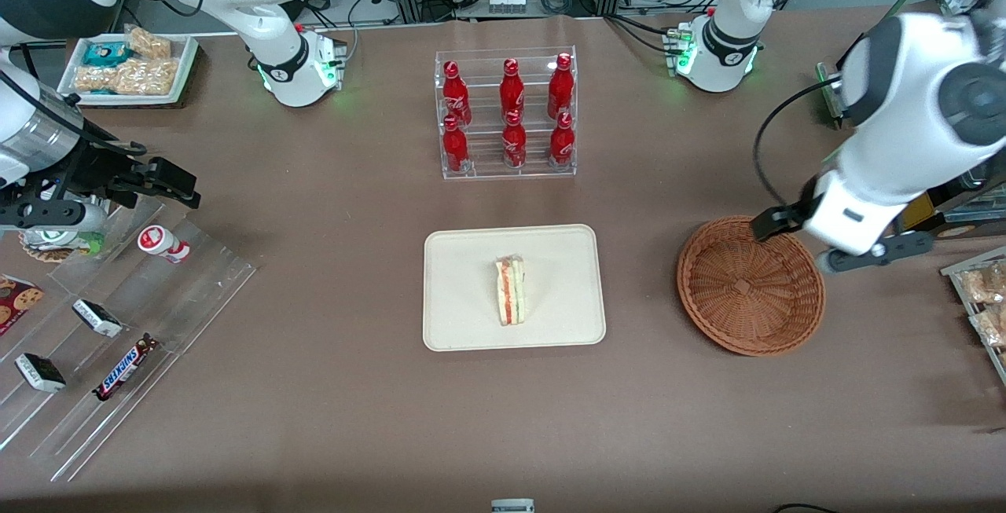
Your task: Place sandwich from basket to tray
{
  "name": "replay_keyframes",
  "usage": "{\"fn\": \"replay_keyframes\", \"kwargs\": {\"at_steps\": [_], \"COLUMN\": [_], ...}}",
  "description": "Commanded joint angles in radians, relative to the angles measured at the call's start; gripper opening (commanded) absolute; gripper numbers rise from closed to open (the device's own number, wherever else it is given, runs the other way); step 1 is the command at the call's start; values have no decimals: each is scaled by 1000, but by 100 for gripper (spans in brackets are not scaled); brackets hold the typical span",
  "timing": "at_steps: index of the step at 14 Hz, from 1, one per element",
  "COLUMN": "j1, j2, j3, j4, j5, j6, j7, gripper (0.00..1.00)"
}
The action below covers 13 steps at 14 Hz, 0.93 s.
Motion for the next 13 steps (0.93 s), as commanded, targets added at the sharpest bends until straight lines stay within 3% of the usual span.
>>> {"fn": "replay_keyframes", "kwargs": {"at_steps": [1, 8, 13], "j1": [45, 88, 85], "j2": [-76, -137, -130], "j3": [-13, -7, 2], "j4": [-5, 49, 40], "j5": [-25, -18, -12], "j6": [-64, -167, -156], "j7": [136, 403, 409], "gripper": [100, 100, 100]}}
